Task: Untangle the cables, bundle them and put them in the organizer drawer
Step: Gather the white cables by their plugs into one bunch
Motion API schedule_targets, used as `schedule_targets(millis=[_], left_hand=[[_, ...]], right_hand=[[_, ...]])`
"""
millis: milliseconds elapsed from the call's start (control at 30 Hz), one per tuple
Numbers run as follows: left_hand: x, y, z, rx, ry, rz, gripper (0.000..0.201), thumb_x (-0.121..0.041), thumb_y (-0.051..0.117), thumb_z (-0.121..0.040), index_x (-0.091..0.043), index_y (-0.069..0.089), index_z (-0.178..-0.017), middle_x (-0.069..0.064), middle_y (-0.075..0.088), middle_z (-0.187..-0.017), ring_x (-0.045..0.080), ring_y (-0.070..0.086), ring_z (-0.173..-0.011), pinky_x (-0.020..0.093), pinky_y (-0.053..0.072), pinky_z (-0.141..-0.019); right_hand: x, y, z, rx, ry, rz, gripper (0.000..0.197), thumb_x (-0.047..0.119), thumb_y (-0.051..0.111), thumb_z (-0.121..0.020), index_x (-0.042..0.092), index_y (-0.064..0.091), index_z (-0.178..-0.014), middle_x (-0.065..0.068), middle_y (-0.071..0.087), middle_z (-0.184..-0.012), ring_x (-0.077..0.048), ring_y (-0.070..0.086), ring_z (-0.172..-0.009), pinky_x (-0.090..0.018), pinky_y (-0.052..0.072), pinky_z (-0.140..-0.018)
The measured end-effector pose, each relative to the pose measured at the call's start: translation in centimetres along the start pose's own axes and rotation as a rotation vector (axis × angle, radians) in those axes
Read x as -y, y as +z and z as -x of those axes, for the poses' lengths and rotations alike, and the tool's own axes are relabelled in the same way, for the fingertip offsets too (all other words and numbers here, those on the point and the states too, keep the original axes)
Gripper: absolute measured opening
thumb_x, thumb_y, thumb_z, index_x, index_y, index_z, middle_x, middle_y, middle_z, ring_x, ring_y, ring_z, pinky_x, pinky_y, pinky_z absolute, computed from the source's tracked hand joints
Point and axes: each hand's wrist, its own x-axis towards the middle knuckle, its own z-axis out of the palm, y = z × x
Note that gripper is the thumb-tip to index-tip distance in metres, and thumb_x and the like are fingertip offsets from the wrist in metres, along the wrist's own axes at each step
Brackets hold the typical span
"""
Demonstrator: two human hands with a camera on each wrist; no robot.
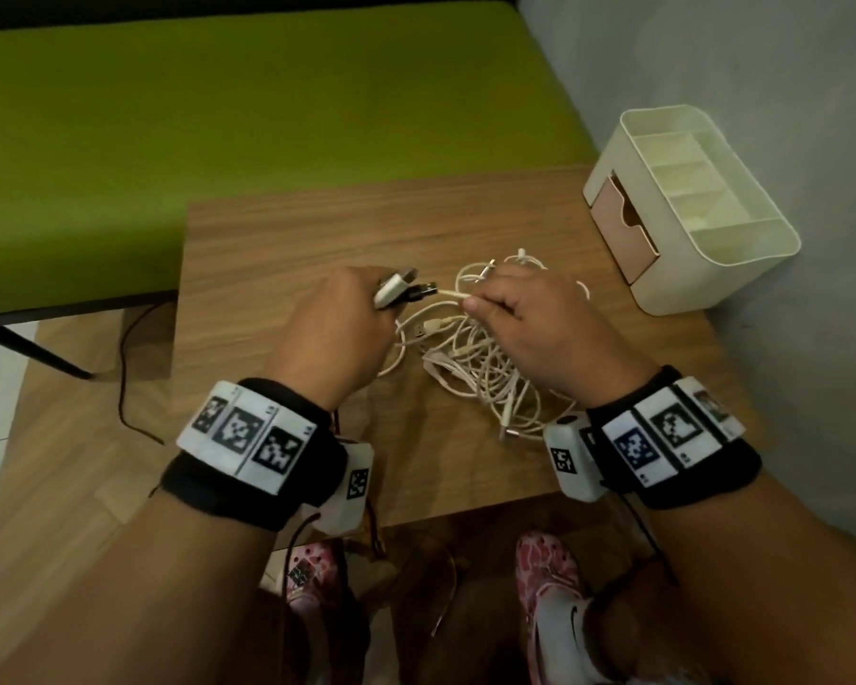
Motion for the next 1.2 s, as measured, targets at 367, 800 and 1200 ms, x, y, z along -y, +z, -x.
schedule_targets(millis=[367, 800, 1200], left_hand=[[-1.3, -1.0, 0.2, 0.075, 0.081, 0.690, 0.029, -0.021, 0.057, -0.097, -0.019, 0.056, -0.069, -0.009, 0.042, -0.043, 0.006, 0.032, -0.039, 0.025, 0.025, -0.042], [1.8, -1.3, -0.5, 0.017, 0.042, -0.047, 0.017, -0.013, 0.060, -0.091, -0.026, 0.062, -0.080, 0.002, 0.065, -0.073, 0.031, 0.062, -0.072, 0.033, 0.042, -0.058], [-1.7, 0.0, -0.2, 0.125, 0.128, 0.082, 0.027, -0.015, 0.055, -0.094, -0.020, 0.060, -0.068, -0.004, 0.054, -0.058, 0.007, 0.044, -0.047, 0.021, 0.030, -0.045]], right_hand=[[1.7, 1.0, 0.3, -0.084, -0.133, -0.155, 0.023, 0.033, 0.050, -0.102, 0.015, 0.058, -0.113, 0.018, 0.050, -0.069, 0.003, 0.052, -0.064, -0.029, 0.032, -0.070], [-1.0, 0.2, 0.0, -0.122, -0.051, 0.045, 0.025, 0.029, 0.049, -0.100, 0.024, 0.067, -0.117, 0.019, 0.052, -0.096, -0.008, 0.052, -0.093, -0.035, 0.023, -0.082], [0.6, 0.9, -0.1, -0.106, -0.165, 0.175, 0.021, 0.033, 0.052, -0.094, 0.020, 0.068, -0.100, 0.017, 0.048, -0.088, -0.008, 0.050, -0.084, -0.031, 0.012, -0.069]])
